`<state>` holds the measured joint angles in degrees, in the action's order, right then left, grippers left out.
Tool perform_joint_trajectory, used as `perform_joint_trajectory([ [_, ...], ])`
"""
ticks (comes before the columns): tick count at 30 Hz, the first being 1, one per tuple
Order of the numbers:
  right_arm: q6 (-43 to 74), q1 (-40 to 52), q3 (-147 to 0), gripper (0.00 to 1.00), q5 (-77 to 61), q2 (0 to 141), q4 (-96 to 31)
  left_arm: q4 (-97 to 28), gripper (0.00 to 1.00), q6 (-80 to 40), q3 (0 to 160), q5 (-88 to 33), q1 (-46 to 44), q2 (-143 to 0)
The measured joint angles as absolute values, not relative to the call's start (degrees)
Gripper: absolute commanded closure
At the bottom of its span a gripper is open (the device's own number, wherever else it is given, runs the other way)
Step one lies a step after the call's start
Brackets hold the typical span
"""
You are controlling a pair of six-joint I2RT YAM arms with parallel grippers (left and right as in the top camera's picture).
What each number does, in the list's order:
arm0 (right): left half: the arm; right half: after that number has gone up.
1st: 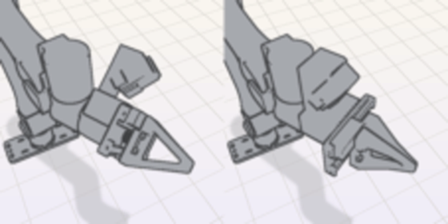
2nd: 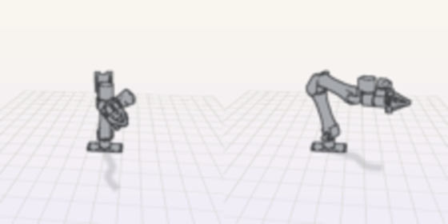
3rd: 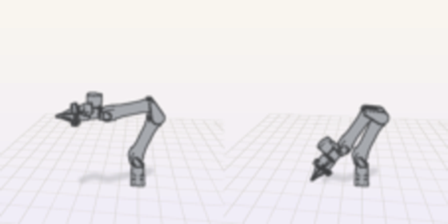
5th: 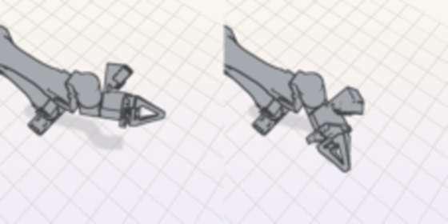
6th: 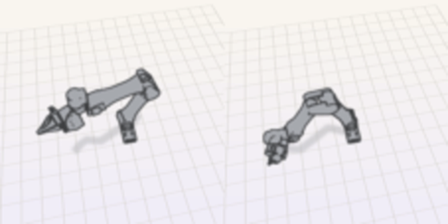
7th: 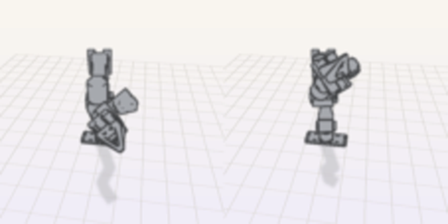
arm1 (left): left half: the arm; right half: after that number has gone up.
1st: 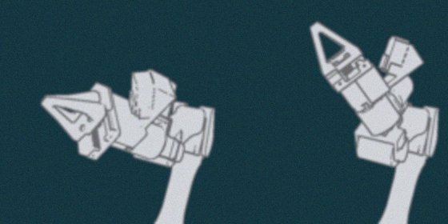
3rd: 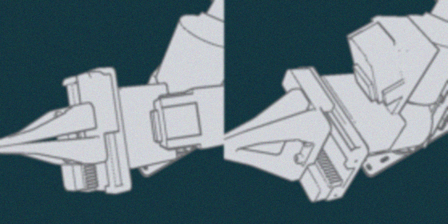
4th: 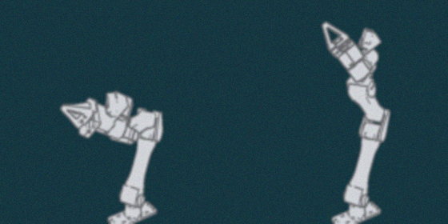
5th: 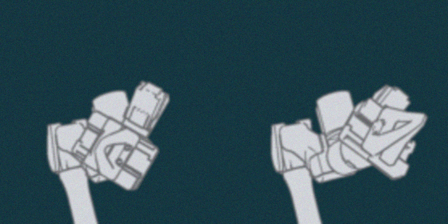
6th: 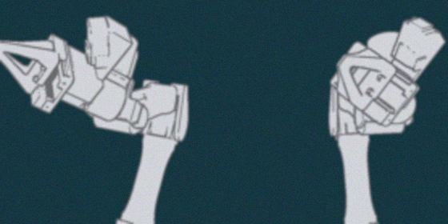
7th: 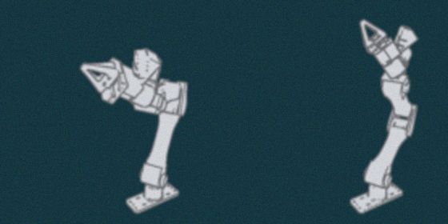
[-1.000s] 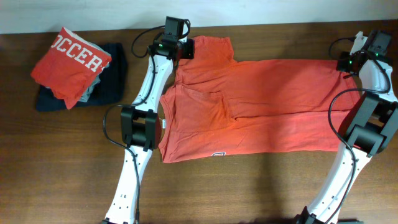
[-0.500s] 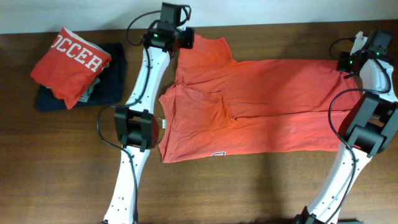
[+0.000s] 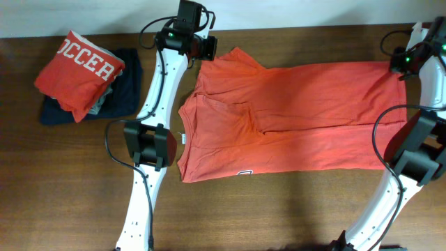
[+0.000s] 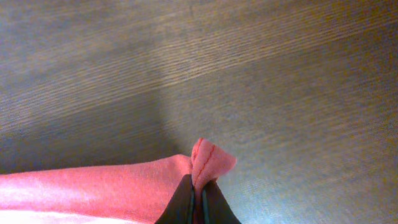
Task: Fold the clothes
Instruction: 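Lift both top corners and fold the top edge down toward the hem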
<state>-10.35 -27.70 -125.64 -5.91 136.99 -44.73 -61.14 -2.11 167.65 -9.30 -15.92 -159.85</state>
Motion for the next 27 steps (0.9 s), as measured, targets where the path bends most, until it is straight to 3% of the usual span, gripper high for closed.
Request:
perform_joint_trajectory([
  [27,-18.0,-31.9,-125.8,0.96,-5.9,127.4,-72.5,-91.5,0.99,0.0,167.9,-9.7,-15.6,-147.1],
])
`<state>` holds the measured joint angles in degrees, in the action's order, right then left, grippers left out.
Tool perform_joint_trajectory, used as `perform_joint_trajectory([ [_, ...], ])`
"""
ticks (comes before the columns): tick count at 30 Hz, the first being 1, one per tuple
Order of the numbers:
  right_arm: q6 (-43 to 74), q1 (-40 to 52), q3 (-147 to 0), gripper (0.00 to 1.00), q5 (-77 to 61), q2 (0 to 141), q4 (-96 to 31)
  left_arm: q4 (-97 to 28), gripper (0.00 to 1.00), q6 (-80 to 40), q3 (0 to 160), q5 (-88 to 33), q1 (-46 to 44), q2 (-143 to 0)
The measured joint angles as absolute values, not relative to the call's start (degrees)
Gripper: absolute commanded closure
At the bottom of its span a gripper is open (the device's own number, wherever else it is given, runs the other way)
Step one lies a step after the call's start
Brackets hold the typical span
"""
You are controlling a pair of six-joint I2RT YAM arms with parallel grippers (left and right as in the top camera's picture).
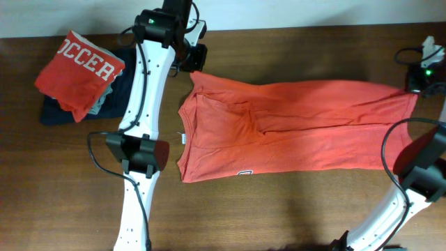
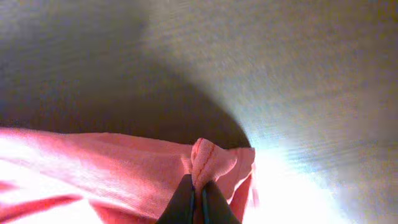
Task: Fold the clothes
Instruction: 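Lift both top corners and fold the top edge down toward the hem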
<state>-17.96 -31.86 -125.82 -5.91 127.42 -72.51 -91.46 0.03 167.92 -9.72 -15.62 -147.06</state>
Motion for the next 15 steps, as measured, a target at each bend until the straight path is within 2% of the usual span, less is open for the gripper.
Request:
perform_joint_trajectory([
  [15,-16.5,-33.8,-125.9,0.96,-5.6,125.4,-81.3,-96.5,0.99,-2.6,167.5,-9.7,-16.1,-146.0],
])
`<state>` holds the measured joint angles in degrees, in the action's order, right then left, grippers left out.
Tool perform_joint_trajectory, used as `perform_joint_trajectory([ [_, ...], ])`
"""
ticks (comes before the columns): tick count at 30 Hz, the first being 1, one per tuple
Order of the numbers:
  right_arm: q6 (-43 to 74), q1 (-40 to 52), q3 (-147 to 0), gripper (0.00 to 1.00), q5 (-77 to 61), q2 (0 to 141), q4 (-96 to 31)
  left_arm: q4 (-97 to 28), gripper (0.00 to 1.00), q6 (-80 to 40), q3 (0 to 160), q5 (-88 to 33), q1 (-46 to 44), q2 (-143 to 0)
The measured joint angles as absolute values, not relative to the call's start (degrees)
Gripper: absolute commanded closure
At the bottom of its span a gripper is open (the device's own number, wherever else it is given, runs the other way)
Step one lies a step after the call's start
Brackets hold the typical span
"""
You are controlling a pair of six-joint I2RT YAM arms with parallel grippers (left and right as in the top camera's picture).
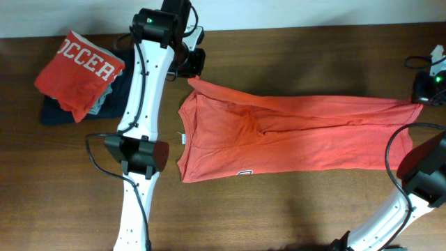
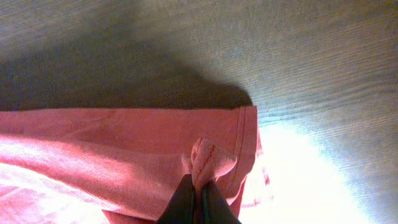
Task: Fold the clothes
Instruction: 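Lift both top corners and fold the top edge down toward the hem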
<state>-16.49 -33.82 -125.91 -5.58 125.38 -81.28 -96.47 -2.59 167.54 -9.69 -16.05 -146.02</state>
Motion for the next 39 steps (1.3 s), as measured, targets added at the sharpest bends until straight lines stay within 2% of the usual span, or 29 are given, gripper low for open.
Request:
perform_joint_trajectory([
  [13,-10.6,-34.4,-125.9,0.96,-4.4,125.4,-88.7,-96.5,0.99,-5.1,156.9,-8.9,-18.4,-142.8],
  [21,-7.4,-34.5,-125.9,0.96,-1.1,125.4,-89.6,-96.7,0.99,-6.1,134.6,-8.3,-18.5,-131.2],
  [27,-7.3,-34.5,-125.6,0.96,-0.9,125.4,-90.0,-96.6,0.99,-9.1,125.4,-8.3,-18.7,-130.6],
  [39,-4.9,-37.6,-108.4,0.96,1.3,125.4,-84.9,-96.6,0.99,-10.9,123.7,-8.9,-21.5,-130.5],
])
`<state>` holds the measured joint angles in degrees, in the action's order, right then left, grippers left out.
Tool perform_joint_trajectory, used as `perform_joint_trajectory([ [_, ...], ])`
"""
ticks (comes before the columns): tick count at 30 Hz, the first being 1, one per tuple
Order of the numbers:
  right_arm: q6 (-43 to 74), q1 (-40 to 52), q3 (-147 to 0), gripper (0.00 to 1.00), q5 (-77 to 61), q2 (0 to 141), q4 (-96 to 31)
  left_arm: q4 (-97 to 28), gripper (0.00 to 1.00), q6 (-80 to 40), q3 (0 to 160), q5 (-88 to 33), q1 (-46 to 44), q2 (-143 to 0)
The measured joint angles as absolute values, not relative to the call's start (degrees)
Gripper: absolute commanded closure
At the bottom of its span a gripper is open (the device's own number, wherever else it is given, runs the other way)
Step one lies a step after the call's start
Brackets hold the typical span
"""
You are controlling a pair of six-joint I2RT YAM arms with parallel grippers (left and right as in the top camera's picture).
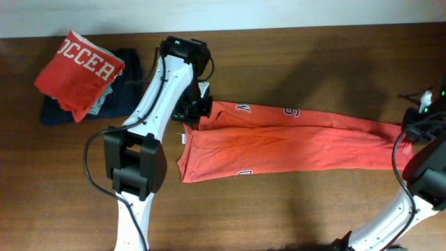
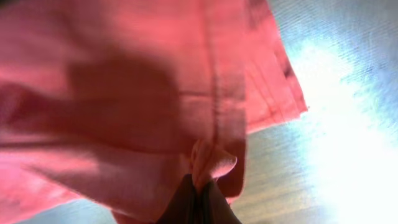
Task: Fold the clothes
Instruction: 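Lift both top corners and fold the top edge down toward the hem, then lower both grippers to lay the folded edge along the bottom hem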
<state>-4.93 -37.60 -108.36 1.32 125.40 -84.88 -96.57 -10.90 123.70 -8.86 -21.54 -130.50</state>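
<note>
An orange-red T-shirt [image 1: 286, 143] lies across the table's middle as a long band, its far edge folded toward the front so white print shows near the neck end. My left gripper [image 1: 193, 113] sits at the shirt's left end, shut on the folded-over corner. My right gripper [image 1: 410, 125] is at the shirt's right end, shut on a pinch of hem [image 2: 208, 163]. In the right wrist view the red cloth [image 2: 124, 93] fills most of the picture above the dark fingers [image 2: 186, 202].
A pile of folded clothes [image 1: 83, 70], red with white letters on top of dark blue, lies at the far left. Both arm bases stand at the near edge. The wooden table [image 1: 293, 209] shows bare in front of the shirt and behind it.
Both grippers have come toward the front with the shirt's far edge. That edge now lies folded over the shirt's middle, showing white print. The band is narrower.
First the shirt lay spread wide, both grippers shut on its far corners at the table's back. Then the far edge hung lifted and stretched, the arms farther apart. After that the edge was nearer the middle, and now it is folded onto the shirt.
</note>
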Motion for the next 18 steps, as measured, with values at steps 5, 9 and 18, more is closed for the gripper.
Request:
perform_joint_trajectory([
  [5,-3.8,-38.9,-107.1,0.96,2.3,125.4,-83.5,-96.5,0.99,-11.6,118.7,-8.9,-22.6,-130.4],
  [9,-3.4,-38.9,-107.2,0.96,2.6,125.4,-83.1,-96.6,0.99,-11.8,115.2,-7.5,-22.6,-130.4],
  [18,-3.2,-38.9,-111.9,0.96,2.6,125.4,-85.4,-96.5,0.99,-13.8,114.0,-2.0,-22.4,-125.6],
])
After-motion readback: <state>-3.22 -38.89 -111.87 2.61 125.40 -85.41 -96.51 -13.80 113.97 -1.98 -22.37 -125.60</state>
